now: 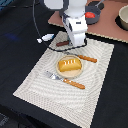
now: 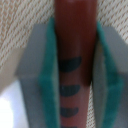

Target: Interact with the objects in diverse but meaningful ways.

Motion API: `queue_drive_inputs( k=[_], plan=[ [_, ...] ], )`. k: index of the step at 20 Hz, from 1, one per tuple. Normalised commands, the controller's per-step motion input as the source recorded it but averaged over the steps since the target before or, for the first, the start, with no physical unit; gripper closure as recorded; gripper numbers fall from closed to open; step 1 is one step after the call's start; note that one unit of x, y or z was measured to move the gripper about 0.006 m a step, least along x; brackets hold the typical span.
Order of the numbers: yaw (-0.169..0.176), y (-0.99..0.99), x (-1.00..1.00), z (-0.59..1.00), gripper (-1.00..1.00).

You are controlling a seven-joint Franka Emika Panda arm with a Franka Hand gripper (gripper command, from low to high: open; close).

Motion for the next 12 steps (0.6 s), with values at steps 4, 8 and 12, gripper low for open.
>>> queue_drive_inputs(
  k=[4,8,12],
  plan=[
    [0.017,0.09,0.19,0.40,1.00],
    [0.000,0.17,0.48,0.80,1.00],
    [0.000,0.33,0.68,1.00,1.00]
  ],
)
